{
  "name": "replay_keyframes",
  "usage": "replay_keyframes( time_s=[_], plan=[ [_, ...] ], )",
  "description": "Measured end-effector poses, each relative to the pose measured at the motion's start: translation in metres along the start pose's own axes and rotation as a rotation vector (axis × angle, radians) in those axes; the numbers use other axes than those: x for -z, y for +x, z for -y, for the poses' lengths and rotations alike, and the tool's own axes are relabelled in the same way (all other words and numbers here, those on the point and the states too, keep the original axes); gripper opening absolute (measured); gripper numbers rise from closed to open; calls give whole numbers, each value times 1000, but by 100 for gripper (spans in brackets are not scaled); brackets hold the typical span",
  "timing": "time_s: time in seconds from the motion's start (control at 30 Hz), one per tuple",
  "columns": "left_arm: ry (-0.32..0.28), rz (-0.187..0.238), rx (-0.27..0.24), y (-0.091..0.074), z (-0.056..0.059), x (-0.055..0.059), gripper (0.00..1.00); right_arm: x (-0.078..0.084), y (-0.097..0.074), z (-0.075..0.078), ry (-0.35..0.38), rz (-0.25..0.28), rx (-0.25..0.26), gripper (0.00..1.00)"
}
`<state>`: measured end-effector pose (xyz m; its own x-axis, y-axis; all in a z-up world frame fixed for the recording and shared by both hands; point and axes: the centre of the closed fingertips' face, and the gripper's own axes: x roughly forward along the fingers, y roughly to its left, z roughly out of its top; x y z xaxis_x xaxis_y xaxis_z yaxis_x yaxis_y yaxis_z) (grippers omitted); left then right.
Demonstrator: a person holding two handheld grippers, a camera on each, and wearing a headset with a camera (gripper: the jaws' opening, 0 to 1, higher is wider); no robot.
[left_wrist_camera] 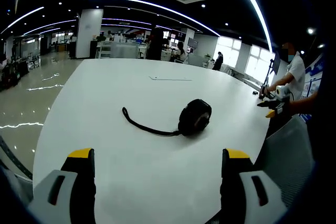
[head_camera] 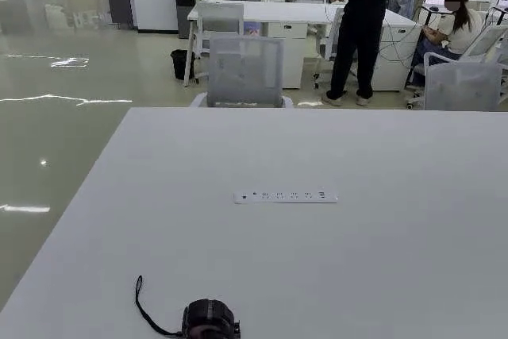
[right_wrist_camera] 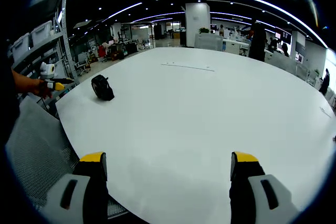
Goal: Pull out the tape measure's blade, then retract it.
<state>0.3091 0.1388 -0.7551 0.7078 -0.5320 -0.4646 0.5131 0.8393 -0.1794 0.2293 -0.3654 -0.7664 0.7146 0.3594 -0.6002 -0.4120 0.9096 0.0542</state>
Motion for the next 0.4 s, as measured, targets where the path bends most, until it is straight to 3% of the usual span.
replay_keyframes(
  time_s=[0.4],
  plan=[
    [14,-2,-3,1,0,1,99,7,-5,3,21,-6,17,100]
  ],
)
